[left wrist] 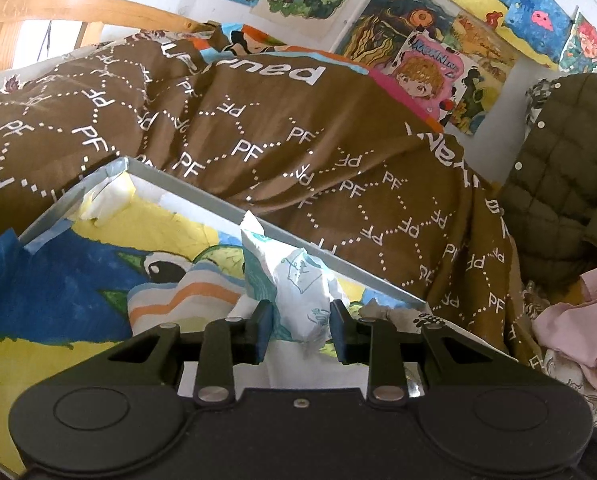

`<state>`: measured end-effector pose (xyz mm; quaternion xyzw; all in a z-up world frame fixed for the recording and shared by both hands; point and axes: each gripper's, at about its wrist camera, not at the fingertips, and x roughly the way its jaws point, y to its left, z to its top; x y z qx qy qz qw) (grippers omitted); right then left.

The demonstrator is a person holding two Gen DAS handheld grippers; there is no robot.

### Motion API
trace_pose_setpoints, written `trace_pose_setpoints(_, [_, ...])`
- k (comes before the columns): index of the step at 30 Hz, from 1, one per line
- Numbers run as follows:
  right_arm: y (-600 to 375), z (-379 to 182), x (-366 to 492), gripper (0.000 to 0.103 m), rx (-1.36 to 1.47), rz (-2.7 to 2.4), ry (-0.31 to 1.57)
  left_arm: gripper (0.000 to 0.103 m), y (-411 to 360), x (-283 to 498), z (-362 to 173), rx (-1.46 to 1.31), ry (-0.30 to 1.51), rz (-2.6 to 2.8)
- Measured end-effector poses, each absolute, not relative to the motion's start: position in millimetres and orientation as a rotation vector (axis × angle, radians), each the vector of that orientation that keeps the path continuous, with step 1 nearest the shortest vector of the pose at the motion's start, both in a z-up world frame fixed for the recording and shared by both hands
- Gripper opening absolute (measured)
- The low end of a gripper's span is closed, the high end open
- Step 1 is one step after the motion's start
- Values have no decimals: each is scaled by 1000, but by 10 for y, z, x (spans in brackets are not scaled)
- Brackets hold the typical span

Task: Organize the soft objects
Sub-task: 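Lift and carry the beige bag and white packet over the grey tray, then lower the items into the tray and open both grippers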

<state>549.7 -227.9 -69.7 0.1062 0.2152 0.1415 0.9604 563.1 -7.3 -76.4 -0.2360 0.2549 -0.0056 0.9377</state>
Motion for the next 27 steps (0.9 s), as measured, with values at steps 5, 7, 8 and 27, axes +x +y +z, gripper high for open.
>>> trace_pose_setpoints(5, [-2292, -692, 5516, 38, 224, 283, 439, 45, -67, 5637, -781, -476, 535, -6])
trace_pose_setpoints(7, [-2321, -692, 5530, 48, 242, 286, 443, 55, -55, 5626, -776, -476, 536, 3])
trace_pose_setpoints(8, [-2337, -692, 5535, 49, 251, 286, 446, 62, -46, 5616, -772, -478, 533, 7])
trace_pose_setpoints(27, [-2653, -197, 5134, 103, 334, 286, 346, 102, 1, 5092, -196, -445, 370, 42])
